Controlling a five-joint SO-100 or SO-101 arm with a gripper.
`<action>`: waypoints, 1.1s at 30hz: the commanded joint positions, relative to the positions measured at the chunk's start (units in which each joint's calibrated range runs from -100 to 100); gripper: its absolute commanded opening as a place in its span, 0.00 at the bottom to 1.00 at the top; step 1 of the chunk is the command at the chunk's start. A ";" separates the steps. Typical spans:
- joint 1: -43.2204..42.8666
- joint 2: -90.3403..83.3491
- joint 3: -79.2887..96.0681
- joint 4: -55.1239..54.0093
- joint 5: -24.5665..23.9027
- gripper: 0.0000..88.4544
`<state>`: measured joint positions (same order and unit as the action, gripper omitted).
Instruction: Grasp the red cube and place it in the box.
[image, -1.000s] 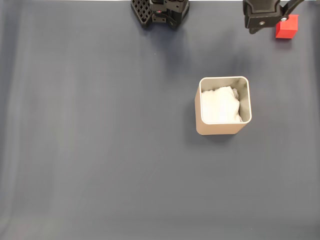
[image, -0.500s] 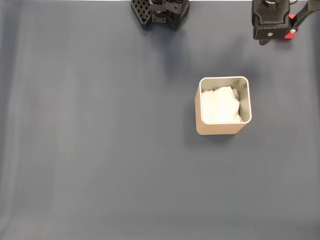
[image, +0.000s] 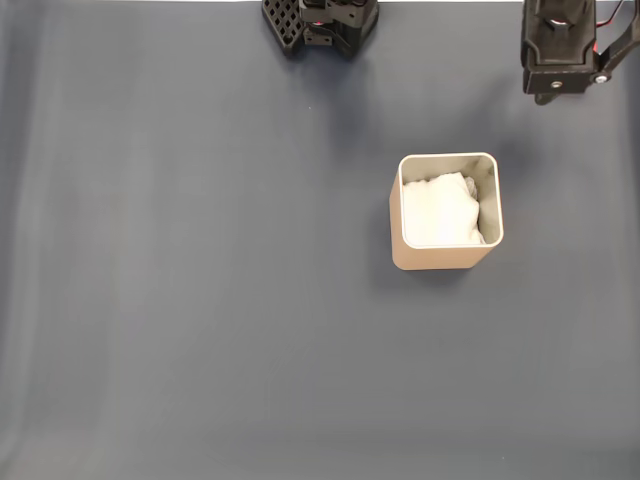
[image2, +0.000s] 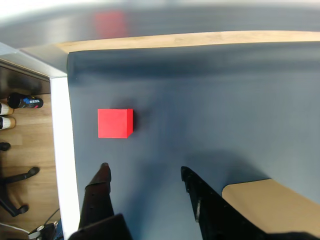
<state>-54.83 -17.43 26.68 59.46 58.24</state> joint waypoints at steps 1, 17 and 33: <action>-0.87 1.03 -4.17 -0.91 -0.73 0.41; -1.65 8.39 -8.27 -4.03 -1.76 0.42; -7.90 10.03 -8.36 -3.94 -6.54 0.43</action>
<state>-61.37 -6.11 20.67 55.97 52.04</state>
